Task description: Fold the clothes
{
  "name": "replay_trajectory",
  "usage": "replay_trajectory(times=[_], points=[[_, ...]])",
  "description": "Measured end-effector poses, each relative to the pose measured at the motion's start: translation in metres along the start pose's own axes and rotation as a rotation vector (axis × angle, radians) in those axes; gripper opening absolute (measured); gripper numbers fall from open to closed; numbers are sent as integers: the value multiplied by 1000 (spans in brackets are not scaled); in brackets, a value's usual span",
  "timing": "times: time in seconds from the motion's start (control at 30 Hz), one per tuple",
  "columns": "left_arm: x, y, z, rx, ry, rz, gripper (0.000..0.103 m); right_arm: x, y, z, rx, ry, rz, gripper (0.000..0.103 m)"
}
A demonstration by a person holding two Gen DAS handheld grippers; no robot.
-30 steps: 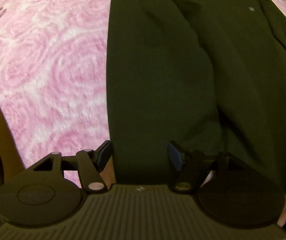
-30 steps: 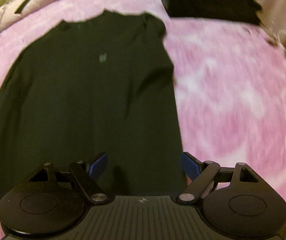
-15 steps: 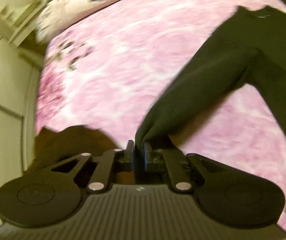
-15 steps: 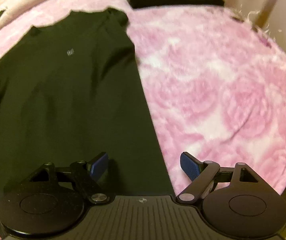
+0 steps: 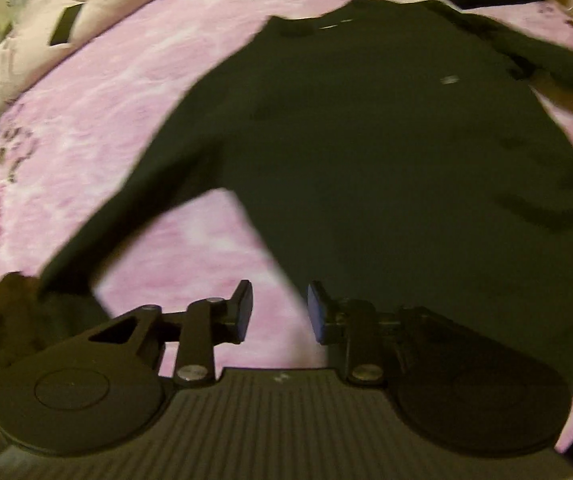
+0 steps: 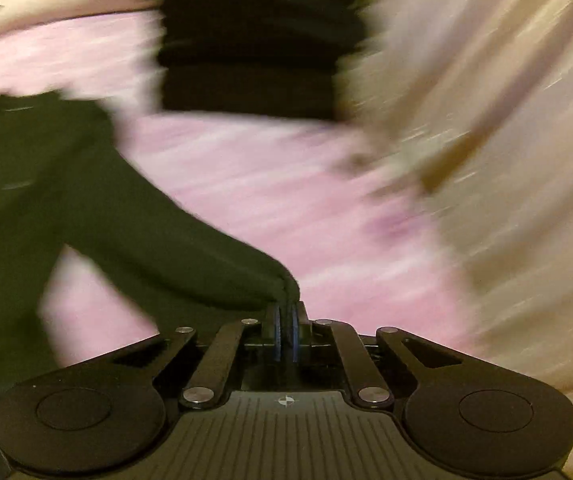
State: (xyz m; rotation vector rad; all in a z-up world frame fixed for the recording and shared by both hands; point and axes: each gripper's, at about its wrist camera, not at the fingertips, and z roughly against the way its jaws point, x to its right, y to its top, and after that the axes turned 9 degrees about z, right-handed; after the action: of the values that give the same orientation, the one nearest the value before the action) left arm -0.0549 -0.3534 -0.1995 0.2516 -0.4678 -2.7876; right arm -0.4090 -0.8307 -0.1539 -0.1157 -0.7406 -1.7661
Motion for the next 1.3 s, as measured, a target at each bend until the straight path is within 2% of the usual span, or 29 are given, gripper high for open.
replay_trajectory(times=[0.07,0.1,0.13,0.17,0.2,0.27,0.37,0.53,0.6,0.67,0.8,0.87,0.9,0.93,0.97,1.0,1.03,1.13,1.2,1.3], points=[[18,-1,-1,-22,-16,2,27,41,3,-20,10,-94,-7,4],[25,-2,-1,-33,-16,7,28,54,5,-30,3,-98,-16,14],[24,-3,-2,-42,-19,15,31,58,6,-40,-16,-105,-6,36],[25,-6,-2,-50,-18,23,32,57,7,-47,-32,-129,10,76],[24,-10,0,-56,-10,27,32,51,5,-48,-15,-132,17,85],[18,-20,4,-66,8,34,40,33,-4,-48,2,-58,28,85],[1,-41,7,-92,17,55,40,-12,-28,-39,-4,130,-8,85],[-30,-88,1,-146,-64,128,41,-94,-77,-2,-10,446,-17,85],[-38,-105,-10,-159,-115,145,41,-124,-96,11,-27,525,5,85],[-40,-116,-20,-159,-160,130,41,-145,-111,17,-43,567,21,85],[-42,-123,-41,-149,-232,108,36,-163,-127,22,-50,555,25,85],[-40,-123,-45,-144,-274,98,15,-163,-133,17,-64,542,0,83],[-38,-124,-43,-135,-281,84,10,-163,-134,11,-76,546,-23,63],[-37,-124,-39,-131,-284,73,8,-163,-134,4,-98,572,-47,52],[-37,-125,-35,-129,-286,70,7,-163,-134,-5,-126,598,-66,35],[-41,-125,-27,-134,-292,76,6,-162,-132,-10,-146,616,-74,12],[-45,-126,-19,-141,-297,83,6,-161,-131,-11,-163,629,-69,5],[-61,-130,18,-165,-304,110,5,-147,-117,8,-214,650,17,2],[-64,-134,45,-211,-320,134,5,-127,-108,30,-261,647,76,1],[-42,-149,65,-279,-341,100,6,-106,-113,46,-371,619,139,2]])
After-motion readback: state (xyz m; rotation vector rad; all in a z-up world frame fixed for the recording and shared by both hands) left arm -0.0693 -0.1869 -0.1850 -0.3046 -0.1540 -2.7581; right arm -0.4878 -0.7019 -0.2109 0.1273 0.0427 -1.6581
